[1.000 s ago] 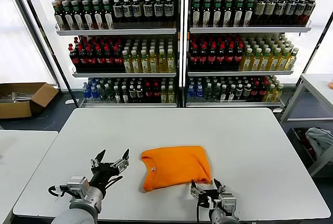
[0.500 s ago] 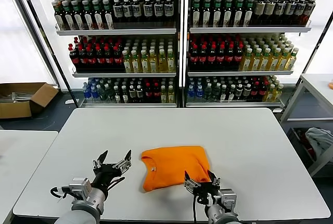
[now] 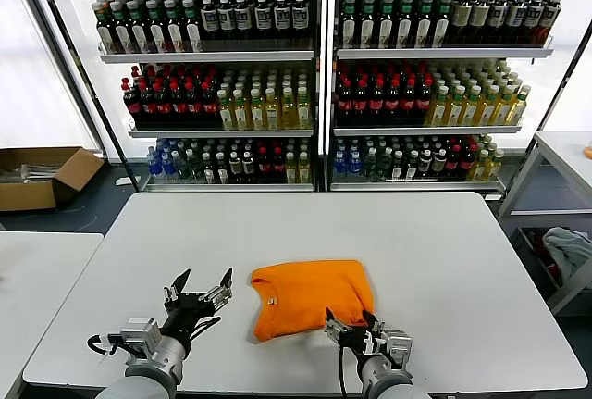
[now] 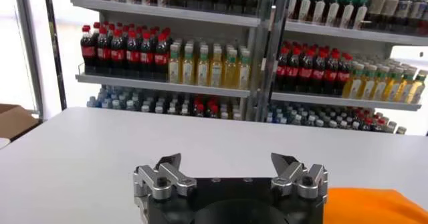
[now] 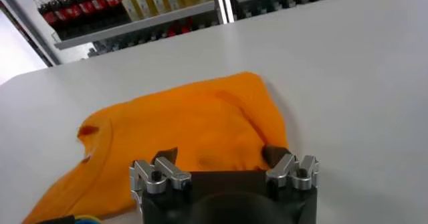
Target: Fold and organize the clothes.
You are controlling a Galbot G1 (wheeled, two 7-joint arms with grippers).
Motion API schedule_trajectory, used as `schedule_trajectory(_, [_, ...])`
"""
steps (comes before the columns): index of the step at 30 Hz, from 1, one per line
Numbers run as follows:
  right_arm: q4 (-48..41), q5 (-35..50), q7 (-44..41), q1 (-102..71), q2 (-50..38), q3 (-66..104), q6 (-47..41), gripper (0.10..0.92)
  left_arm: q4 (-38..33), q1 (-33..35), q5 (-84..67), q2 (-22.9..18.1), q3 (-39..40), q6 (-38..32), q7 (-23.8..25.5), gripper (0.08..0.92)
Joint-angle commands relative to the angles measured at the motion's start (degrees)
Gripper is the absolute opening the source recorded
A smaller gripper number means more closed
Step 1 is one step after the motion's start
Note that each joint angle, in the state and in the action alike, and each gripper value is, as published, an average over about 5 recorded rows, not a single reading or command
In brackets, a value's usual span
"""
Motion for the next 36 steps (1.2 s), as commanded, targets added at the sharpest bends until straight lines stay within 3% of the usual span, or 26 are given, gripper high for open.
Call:
schedule_trajectory(1, [-1.09,3.39,1.16,-1.24,0.81,-0.04,-0.02,0.823,-0.44,0.45,0.08,-0.04,-0.02,0.05,0.01,0.823])
schedule_trajectory(15, [7.63,1.64,0.99,-6.76,-4.55,2.78,0.00,0.823,-1.57,1.07,0.32,-0.40,-0.47,-0.29,-0.06,0.823])
schedule_trajectory(23, [11.50,-24.39,-5.73,-4.41,-3.67,12.95,1.43,0.823,-3.06,1.41,4.46,-2.96,0.46,-7.66,0.88,0.823])
schedule_trajectory(30, [9.87,-22.79,-6.78,-4.72,-3.51,18.43,2.40,0.823,-2.29,1.49,9.47,-3.82,0.17,-14.35,3.15,0.823])
schedule_trajectory(36, [9.95,-22.24,-6.59,-5.61,-3.06,18.75,3.22,0.823,-2.52,1.35,11.25,-3.98,0.35,-15.79,3.87,0.823])
